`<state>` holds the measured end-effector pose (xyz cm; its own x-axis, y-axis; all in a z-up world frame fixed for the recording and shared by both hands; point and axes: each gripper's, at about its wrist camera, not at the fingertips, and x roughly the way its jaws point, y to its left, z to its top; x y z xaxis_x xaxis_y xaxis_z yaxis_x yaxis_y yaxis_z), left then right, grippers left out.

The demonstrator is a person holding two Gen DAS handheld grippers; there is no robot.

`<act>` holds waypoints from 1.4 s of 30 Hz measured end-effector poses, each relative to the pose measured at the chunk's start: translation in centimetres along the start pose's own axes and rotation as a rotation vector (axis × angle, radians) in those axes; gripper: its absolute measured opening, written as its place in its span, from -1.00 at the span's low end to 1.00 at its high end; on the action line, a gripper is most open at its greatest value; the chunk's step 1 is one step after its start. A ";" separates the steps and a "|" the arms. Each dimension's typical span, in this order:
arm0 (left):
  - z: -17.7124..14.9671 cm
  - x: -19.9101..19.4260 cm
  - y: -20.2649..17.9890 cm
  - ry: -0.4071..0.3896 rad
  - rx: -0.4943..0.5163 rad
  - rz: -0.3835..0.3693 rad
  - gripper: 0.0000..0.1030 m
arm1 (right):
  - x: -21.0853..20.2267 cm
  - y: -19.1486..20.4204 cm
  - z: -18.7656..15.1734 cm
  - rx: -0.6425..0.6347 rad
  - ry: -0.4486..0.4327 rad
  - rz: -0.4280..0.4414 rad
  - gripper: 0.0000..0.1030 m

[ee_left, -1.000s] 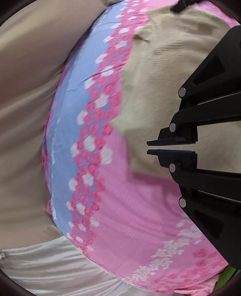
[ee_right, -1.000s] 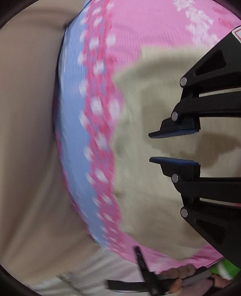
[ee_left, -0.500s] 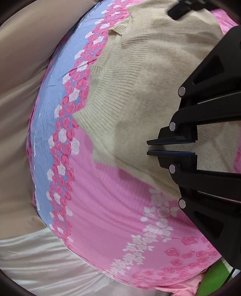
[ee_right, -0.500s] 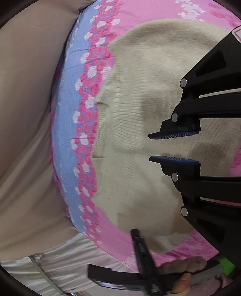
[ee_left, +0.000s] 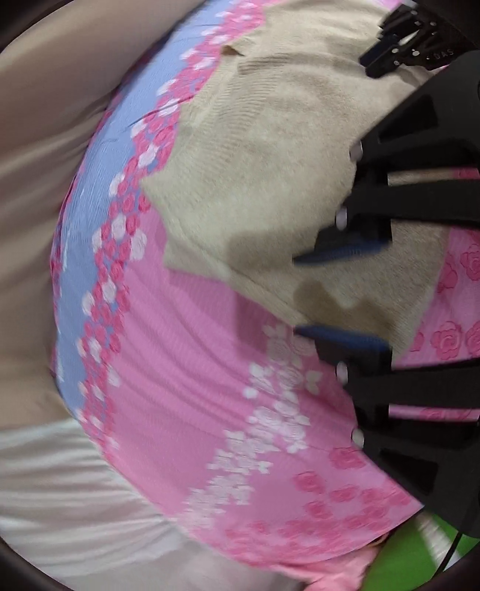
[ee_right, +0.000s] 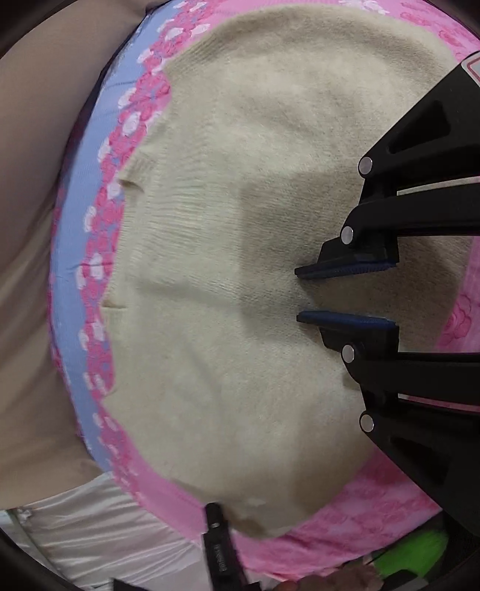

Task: Fold small clothes

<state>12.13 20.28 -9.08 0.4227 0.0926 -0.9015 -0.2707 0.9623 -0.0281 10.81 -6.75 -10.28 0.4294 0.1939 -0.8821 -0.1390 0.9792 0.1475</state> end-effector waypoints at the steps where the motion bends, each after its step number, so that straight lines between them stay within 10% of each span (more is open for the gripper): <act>1: -0.1 0.0 0.9 0.003 -0.042 -0.007 0.24 | -1.0 -0.1 0.1 0.017 -0.027 0.019 -0.67; 9: -1.7 4.2 5.6 0.142 -0.376 -0.125 0.61 | -5.0 -0.3 -1.6 0.007 -0.110 0.010 -0.66; 13: -1.5 4.4 4.3 0.128 -0.356 -0.096 0.56 | -5.3 -0.7 -3.8 0.031 -0.086 0.005 -0.66; 17: -0.6 3.8 2.4 0.142 -0.284 -0.205 -0.66 | -4.9 -1.5 -5.1 0.058 -0.066 0.004 -0.66; 31: 2.2 -12.1 -9.5 -0.130 -0.013 -0.429 -0.84 | -9.4 -7.2 -7.3 0.166 -0.150 -0.010 -0.63; 42: 1.5 -8.0 -11.0 -0.085 -0.028 -0.276 -0.84 | -11.3 -13.8 -9.5 0.300 -0.171 -0.091 -0.52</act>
<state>13.00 9.38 -0.97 0.5541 -0.1497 -0.8189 -0.1586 0.9467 -0.2804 -0.61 -22.98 -6.58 0.5746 0.0874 -0.8138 0.1643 0.9617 0.2193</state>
